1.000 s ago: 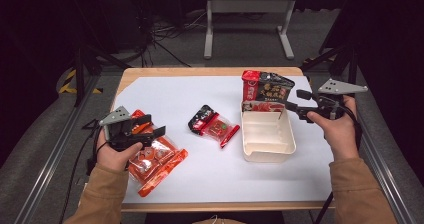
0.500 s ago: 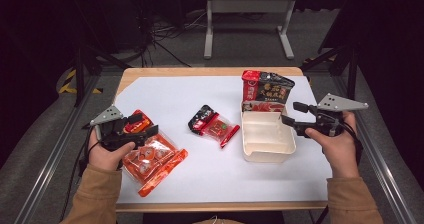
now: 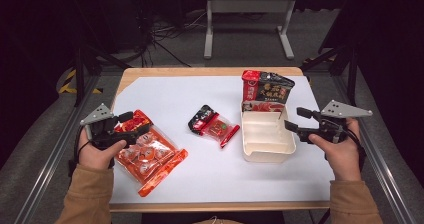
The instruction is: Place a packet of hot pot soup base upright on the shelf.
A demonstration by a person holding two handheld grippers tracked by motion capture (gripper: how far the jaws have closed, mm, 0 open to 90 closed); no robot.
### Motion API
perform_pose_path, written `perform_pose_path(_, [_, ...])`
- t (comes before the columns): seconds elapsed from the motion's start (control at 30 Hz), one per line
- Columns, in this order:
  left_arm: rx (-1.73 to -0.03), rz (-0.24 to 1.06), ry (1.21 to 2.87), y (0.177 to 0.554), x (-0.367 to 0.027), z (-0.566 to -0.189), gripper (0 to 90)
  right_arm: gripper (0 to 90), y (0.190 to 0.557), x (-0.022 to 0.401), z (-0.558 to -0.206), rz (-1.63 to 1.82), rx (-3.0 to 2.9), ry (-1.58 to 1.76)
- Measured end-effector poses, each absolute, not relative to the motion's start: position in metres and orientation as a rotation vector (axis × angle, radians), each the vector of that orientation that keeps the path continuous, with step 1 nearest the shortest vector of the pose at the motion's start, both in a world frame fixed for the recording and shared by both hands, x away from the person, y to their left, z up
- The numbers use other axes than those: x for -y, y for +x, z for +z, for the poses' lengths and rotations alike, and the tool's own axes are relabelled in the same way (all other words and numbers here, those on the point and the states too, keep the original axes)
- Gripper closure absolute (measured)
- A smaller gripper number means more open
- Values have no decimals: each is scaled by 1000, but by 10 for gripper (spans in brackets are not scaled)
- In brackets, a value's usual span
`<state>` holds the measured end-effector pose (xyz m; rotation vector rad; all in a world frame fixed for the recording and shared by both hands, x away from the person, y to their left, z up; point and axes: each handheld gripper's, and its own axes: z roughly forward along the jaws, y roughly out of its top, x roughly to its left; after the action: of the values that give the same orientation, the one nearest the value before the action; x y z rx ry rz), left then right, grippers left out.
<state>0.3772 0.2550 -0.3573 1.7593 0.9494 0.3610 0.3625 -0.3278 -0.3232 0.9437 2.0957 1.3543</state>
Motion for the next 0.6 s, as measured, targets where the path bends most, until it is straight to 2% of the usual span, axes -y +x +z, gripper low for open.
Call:
perform_pose_path(0.23, [-998,436,1734,375,-280,-364,267,331,368,325,-328,1344,-2112,940])
perform_pose_path(0.6, [-1187,518,1701,377,-318,-385,271,331,374,319,-327,1338,-2125,917])
